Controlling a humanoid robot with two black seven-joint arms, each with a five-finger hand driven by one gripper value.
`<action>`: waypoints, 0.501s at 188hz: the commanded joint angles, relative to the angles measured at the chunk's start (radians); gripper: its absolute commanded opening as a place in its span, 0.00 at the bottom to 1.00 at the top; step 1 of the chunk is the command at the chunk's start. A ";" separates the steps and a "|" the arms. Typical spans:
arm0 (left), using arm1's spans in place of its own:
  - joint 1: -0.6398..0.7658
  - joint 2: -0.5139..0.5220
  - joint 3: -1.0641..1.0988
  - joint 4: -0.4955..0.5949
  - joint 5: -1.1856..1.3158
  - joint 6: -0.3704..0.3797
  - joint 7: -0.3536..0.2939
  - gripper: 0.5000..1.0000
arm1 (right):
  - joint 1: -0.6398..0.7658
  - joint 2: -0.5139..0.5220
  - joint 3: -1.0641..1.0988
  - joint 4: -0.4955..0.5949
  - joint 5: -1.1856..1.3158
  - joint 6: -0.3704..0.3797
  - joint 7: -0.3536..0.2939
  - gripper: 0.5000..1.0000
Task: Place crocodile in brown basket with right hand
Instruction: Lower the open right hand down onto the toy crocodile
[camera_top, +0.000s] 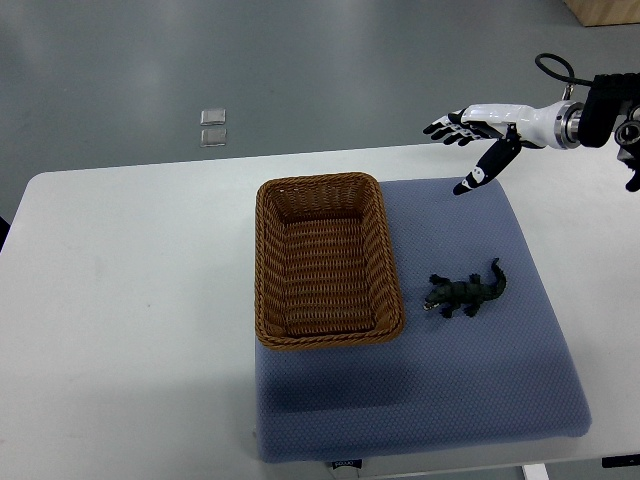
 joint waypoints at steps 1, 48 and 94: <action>0.000 0.000 0.000 0.000 0.001 0.000 0.000 1.00 | 0.094 -0.048 -0.086 0.058 -0.024 0.020 -0.098 0.87; -0.001 0.000 0.002 -0.001 0.001 0.000 0.002 1.00 | 0.063 -0.149 -0.121 0.249 0.026 0.020 -0.129 0.86; -0.003 0.000 0.003 -0.001 0.001 0.000 0.006 1.00 | -0.066 -0.231 -0.109 0.437 0.075 0.020 -0.129 0.86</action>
